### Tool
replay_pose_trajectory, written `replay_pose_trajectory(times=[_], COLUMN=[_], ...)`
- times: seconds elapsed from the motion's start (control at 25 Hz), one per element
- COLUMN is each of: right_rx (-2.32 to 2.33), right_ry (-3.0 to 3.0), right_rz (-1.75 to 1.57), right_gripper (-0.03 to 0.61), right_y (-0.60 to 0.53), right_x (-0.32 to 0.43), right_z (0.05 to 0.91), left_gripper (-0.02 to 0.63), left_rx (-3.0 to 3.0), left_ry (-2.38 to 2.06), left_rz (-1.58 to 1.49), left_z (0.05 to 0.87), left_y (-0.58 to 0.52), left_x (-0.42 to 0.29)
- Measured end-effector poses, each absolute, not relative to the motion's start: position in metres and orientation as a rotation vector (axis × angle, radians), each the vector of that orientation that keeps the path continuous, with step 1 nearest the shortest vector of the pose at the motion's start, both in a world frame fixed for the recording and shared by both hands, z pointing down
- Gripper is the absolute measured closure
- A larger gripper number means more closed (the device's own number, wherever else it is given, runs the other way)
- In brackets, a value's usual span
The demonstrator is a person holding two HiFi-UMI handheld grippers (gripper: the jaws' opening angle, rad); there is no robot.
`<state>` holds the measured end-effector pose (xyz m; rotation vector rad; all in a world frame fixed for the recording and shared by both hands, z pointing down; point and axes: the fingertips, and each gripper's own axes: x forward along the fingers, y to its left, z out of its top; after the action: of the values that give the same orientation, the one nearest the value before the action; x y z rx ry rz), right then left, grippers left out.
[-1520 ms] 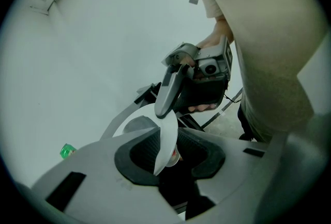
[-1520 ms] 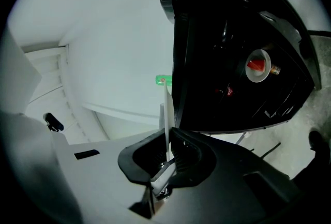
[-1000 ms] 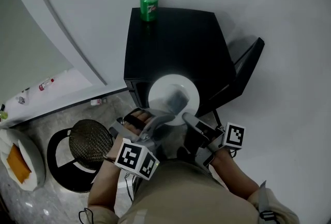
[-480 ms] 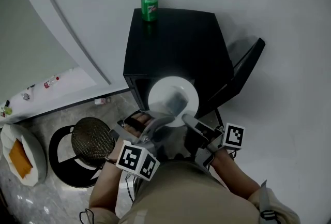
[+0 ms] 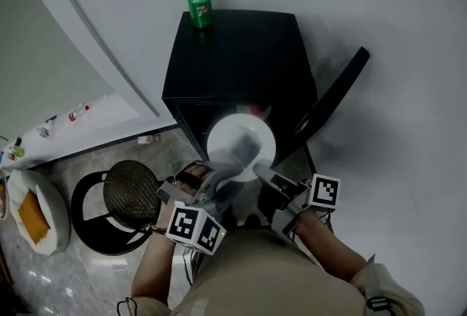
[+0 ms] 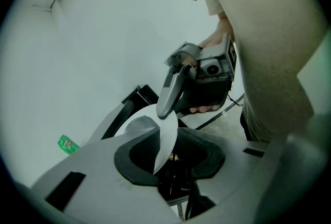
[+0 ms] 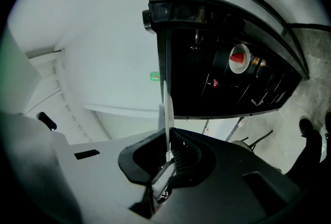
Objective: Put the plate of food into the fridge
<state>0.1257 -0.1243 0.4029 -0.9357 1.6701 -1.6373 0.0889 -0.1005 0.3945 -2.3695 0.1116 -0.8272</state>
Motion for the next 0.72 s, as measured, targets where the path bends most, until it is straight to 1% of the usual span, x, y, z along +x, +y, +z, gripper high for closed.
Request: replay_pose_trajectory(times=[0.72], right_rx=[-0.882], right_ry=[1.689], right_rz=[-1.698], right_gripper=[0.548], right_y=[-0.093], right_x=[0.135], right_z=[0.424], left_gripper=[0.514], left_rx=[-2.445], left_ry=[0.197], left_rz=[-0.936], left_z=[0.412], left_y=[-0.067], left_x=[0.098])
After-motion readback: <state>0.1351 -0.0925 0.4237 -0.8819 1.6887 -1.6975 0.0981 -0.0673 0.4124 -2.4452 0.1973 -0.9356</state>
